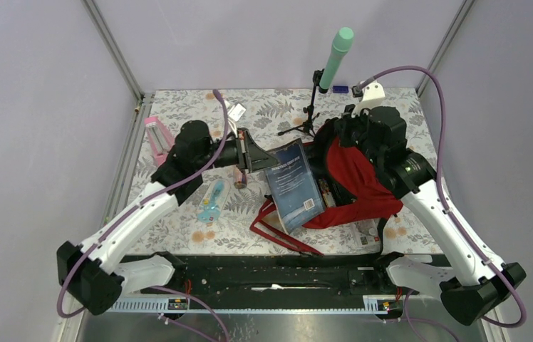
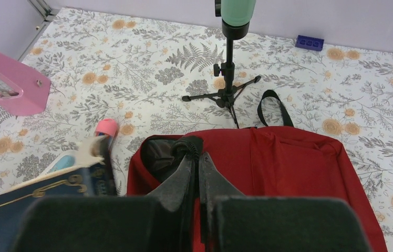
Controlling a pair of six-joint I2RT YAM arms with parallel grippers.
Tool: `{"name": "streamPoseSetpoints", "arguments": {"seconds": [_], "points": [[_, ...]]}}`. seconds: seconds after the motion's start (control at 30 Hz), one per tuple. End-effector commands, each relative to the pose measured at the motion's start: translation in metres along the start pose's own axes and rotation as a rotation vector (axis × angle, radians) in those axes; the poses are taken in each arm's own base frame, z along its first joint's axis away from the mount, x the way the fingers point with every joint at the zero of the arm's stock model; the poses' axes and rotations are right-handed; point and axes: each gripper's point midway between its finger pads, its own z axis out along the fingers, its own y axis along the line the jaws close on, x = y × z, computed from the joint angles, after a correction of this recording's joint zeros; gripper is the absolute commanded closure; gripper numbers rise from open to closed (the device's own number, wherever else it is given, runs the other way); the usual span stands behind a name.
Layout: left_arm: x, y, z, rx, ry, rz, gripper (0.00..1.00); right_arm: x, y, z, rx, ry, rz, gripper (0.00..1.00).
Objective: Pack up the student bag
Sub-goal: Place the book in the student bag.
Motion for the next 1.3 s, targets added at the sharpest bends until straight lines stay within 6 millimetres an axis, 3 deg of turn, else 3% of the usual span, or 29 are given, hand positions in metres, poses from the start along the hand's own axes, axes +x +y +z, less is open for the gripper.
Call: {"name": "streamPoseSetpoints", "arguments": {"seconds": [0.0, 0.17, 0.47, 0.57, 0.67, 0.73, 0.87, 1.07, 1.27], "points": [[-0.028, -0.027, 0.009, 0.157, -0.069, 0.108, 1.0, -0.031, 0.008, -0.015, -0.047, -0.129, 0.0, 1.0], [-0.019, 0.015, 0.031, 0.079, -0.033, 0.101, 1.0, -0.028, 0.006, -0.02, -0.04, -0.127, 0.0, 1.0], [0.029, 0.14, 0.087, -0.136, 0.104, -0.061, 0.98, -0.023, 0.005, -0.025, -0.042, -0.122, 0.012, 1.0], [0.038, 0.174, 0.088, -0.262, 0.113, -0.069, 0.79, -0.021, 0.003, -0.027, -0.035, -0.117, 0.007, 1.0], [0.04, 0.194, 0.081, -0.374, 0.102, -0.061, 0.48, -0.021, 0.0, -0.03, -0.02, -0.12, 0.003, 1.0], [0.043, 0.201, 0.074, -0.424, 0.094, -0.063, 0.32, -0.021, -0.003, -0.032, -0.009, -0.125, -0.001, 1.0], [0.057, 0.203, 0.062, -0.457, 0.07, -0.126, 0.19, -0.02, -0.005, -0.034, 0.002, -0.128, -0.002, 1.0], [0.084, 0.203, 0.059, -0.419, 0.032, -0.307, 0.17, -0.016, -0.006, -0.033, 0.005, -0.122, 0.002, 1.0], [0.115, 0.201, 0.071, -0.394, 0.037, -0.413, 0.24, -0.015, -0.005, -0.032, 0.004, -0.118, 0.007, 1.0]]}}
